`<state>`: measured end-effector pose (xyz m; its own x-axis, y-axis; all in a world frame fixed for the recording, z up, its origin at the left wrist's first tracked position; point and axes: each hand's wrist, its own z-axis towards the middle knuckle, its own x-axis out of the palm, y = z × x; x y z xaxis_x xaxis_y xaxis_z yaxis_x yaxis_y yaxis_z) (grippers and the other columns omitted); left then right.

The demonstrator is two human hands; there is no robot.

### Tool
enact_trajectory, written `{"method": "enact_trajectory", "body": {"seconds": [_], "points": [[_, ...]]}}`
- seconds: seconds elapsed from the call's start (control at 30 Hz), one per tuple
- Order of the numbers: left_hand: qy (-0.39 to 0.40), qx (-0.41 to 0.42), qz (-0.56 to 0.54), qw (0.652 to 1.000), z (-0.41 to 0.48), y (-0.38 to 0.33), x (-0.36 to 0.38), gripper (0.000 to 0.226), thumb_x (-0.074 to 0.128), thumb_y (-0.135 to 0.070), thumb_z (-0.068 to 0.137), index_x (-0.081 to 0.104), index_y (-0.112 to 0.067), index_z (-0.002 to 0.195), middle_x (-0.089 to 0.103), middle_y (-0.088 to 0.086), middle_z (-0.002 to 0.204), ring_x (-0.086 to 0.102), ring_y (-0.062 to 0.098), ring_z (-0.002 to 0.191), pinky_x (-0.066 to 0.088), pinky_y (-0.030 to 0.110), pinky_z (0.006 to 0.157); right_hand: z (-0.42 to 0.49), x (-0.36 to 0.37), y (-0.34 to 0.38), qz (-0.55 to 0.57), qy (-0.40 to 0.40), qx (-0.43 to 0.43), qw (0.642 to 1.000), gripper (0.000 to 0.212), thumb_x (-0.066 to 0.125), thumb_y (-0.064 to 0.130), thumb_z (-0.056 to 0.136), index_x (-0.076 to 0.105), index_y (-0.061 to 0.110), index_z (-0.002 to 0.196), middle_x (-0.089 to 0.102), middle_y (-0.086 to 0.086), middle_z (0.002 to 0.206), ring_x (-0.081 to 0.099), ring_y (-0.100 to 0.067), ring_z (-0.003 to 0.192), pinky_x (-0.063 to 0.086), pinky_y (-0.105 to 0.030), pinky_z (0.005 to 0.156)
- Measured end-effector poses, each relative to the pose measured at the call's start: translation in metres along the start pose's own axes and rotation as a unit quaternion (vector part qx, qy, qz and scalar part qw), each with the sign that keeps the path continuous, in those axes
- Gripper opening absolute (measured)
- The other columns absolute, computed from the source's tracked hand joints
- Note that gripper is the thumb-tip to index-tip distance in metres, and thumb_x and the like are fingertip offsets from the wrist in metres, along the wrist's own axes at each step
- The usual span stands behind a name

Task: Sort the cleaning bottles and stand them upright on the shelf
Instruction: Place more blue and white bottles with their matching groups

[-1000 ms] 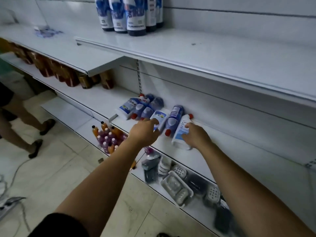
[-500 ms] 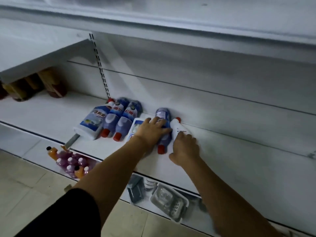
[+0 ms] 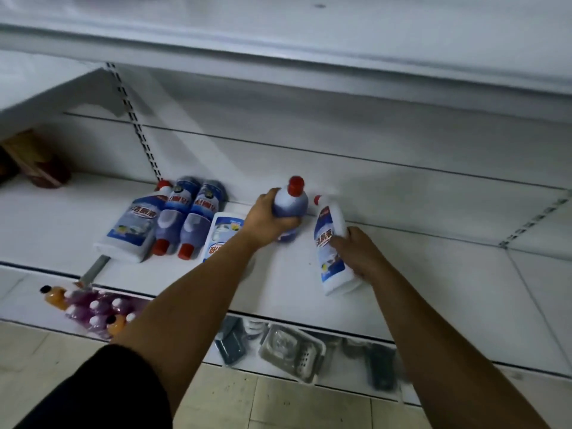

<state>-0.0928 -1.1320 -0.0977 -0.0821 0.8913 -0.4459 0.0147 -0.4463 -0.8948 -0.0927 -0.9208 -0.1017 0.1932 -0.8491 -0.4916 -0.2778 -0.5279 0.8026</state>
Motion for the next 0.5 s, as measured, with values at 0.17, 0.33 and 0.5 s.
{"method": "enact_trajectory", "body": {"seconds": [0.17,0.33,0.5], "points": [[0.012,-0.085,-0.166,0.982,-0.023,-0.017,-0.005,0.049,0.070,-0.022,0.089,0.048,-0.017,0.132,0.063,0.006,0.120,0.064,0.019,0.102,0.057,0.034,0.086,-0.036,-0.002,0.001,0.181,0.032,0.043,0.982,0.030,0.058,0.024,0.093,0.052,0.019,0.122,0.069,-0.005,0.105,0.072,-0.024,0.084,0.058,-0.034,0.065],[0.044,-0.151,-0.265,0.951,-0.054,-0.030,-0.022,0.044,0.063,-0.035,0.093,0.045,-0.020,0.130,0.064,0.009,0.119,0.066,0.025,0.103,0.057,0.039,0.081,-0.084,-0.012,0.009,0.271,0.019,0.027,0.962,0.026,0.065,0.022,0.090,0.061,0.017,0.114,0.075,-0.007,0.096,0.074,-0.026,0.079,0.057,-0.035,0.063],[0.098,-0.216,-0.396,0.887,-0.097,-0.066,-0.029,0.034,0.056,-0.038,0.094,0.060,-0.011,0.112,0.070,0.012,0.093,0.068,0.024,0.079,0.057,0.040,0.078,-0.134,-0.017,0.019,0.349,0.025,-0.009,0.937,0.041,0.077,0.021,0.081,0.060,0.015,0.118,0.075,-0.011,0.105,0.073,-0.031,0.092,0.059,-0.046,0.076]]}}
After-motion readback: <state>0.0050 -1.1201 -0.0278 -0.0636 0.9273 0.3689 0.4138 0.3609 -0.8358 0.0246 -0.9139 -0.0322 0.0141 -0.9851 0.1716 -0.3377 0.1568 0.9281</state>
